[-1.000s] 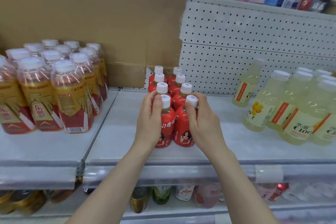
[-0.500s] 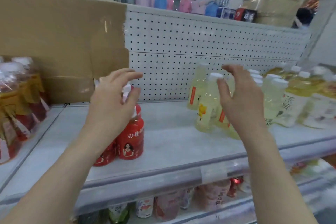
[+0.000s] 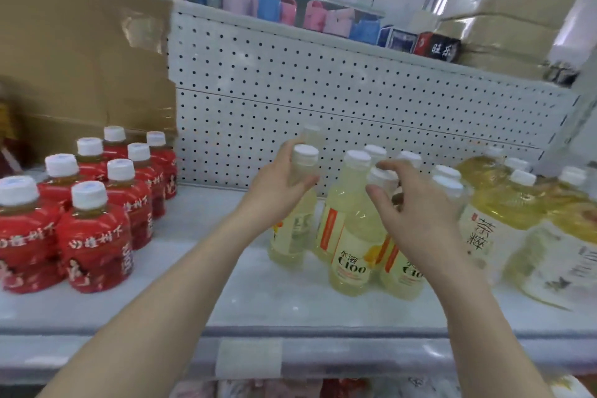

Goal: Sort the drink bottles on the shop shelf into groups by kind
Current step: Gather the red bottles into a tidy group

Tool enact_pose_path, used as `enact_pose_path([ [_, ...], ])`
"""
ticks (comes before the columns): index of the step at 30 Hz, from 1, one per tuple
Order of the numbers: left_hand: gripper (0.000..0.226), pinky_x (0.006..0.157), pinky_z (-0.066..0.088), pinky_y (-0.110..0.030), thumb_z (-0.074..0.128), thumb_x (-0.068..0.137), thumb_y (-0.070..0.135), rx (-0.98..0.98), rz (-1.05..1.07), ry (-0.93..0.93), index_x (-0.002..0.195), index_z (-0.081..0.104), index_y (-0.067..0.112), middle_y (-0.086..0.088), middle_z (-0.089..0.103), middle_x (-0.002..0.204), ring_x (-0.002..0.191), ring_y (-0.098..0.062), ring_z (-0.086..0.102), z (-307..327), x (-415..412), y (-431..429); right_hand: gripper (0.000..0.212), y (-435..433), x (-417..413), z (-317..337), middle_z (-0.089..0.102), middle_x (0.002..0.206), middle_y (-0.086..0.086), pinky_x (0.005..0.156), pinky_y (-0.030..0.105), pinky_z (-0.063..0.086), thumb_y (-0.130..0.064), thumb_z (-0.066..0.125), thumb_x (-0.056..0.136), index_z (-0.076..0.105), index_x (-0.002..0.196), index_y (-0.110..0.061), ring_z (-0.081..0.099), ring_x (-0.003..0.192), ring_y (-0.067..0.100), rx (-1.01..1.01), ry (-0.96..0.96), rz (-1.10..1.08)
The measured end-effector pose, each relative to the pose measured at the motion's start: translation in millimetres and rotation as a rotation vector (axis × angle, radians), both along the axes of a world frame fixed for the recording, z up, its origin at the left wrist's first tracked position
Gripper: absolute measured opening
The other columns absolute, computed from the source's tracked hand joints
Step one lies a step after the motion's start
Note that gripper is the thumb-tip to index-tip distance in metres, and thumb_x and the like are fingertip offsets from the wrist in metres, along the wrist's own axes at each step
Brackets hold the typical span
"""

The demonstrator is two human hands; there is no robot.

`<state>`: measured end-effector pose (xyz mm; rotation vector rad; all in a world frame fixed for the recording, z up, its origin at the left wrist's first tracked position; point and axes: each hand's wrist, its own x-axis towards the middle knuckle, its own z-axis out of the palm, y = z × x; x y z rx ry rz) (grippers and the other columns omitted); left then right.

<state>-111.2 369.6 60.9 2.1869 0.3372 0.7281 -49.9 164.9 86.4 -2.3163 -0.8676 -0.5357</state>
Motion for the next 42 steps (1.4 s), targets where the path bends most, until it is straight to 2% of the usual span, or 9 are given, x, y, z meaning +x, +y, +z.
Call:
enact_pose_path([
  [3,0.048,0.058,0.048,-0.027,0.059,0.094,0.041,0.023,0.078,0.002,0.135,0.033,0.039,0.004,0.063,0.107,0.094,-0.019,0.062,-0.7,-11.7,4.1,0.028,0.1,1.7,2.0,0.060,0.097,-0.010,0.074,0.034,0.044,-0.041,0.056,0.099,0.053,0.126,-0.034,0.063,0.082,0.011,-0.002,0.016,0.075],
  [9,0.055,0.091,0.052,-0.043,0.065,0.091,0.040,0.003,0.199,-0.028,0.139,0.037,0.035,0.013,0.060,0.108,0.105,-0.018,0.062,0.9,-38.9,19.8,0.035,43.2,-7.6,5.3,0.062,0.114,-0.003,0.076,0.033,0.039,-0.037,0.053,0.102,0.049,0.136,-0.030,0.060,0.101,0.021,-0.040,0.042,0.268],
  [13,0.057,0.089,0.052,-0.045,0.066,0.091,0.037,0.031,0.270,-0.038,0.139,0.038,0.032,0.008,0.061,0.105,0.102,-0.022,0.064,1.6,-41.1,31.8,0.047,95.5,2.5,11.8,0.053,0.138,0.009,0.090,0.033,0.034,-0.031,0.048,0.106,0.038,0.151,-0.023,0.050,0.123,0.029,-0.139,0.060,0.311],
  [18,0.055,0.086,0.053,-0.047,0.064,0.091,0.041,0.059,0.284,-0.028,0.138,0.036,0.034,0.007,0.062,0.106,0.099,-0.023,0.064,0.2,-40.1,42.8,0.043,164.7,31.3,21.0,0.057,0.130,0.014,0.077,0.033,0.034,-0.027,0.050,0.105,0.044,0.146,-0.014,0.055,0.115,0.032,-0.212,0.092,0.273],
  [23,0.057,0.088,0.052,-0.046,0.065,0.090,0.042,0.056,0.262,-0.030,0.138,0.036,0.035,0.004,0.065,0.114,0.102,-0.022,0.064,-1.3,-40.3,50.0,0.041,194.6,54.5,23.4,0.062,0.125,0.018,0.081,0.036,0.042,-0.023,0.051,0.104,0.047,0.144,-0.013,0.058,0.112,0.035,-0.197,0.107,0.228],
  [29,0.053,0.091,0.050,-0.046,0.064,0.091,0.043,0.063,0.236,-0.059,0.136,0.037,0.036,0.008,0.064,0.116,0.107,-0.023,0.062,-5.6,-39.2,51.8,0.042,190.0,48.2,23.9,0.052,0.132,0.016,0.080,0.034,0.038,-0.026,0.051,0.104,0.048,0.145,-0.015,0.055,0.116,0.035,-0.241,0.064,0.182],
  [33,0.054,0.088,0.051,-0.042,0.065,0.091,0.042,0.040,0.199,-0.062,0.136,0.038,0.034,0.017,0.057,0.106,0.098,-0.012,0.057,-1.6,-37.3,51.0,0.052,146.4,31.0,32.9,0.043,0.138,0.011,0.094,0.034,0.039,-0.028,0.051,0.104,0.037,0.153,-0.021,0.045,0.121,0.029,-0.131,-0.126,0.152],
  [36,0.056,0.084,0.051,-0.039,0.071,0.086,0.041,-0.010,0.193,-0.067,0.133,0.042,0.031,0.020,0.053,0.100,0.094,-0.012,0.058,2.6,-27.6,49.6,0.043,96.2,23.8,40.9,0.052,0.132,0.010,0.100,0.039,0.035,-0.032,0.050,0.104,0.049,0.145,-0.023,0.044,0.122,0.031,-0.062,-0.289,-0.037],
  [42,0.063,0.095,0.050,-0.046,0.068,0.087,0.047,-0.013,0.172,-0.004,0.137,0.037,0.026,0.004,0.059,0.124,0.112,-0.022,0.059,13.1,-7.2,43.3,0.041,57.1,29.4,30.3,0.055,0.135,0.010,0.091,0.035,0.037,-0.033,0.043,0.106,0.051,0.144,-0.020,0.044,0.129,0.029,-0.308,-0.019,-0.048],
])
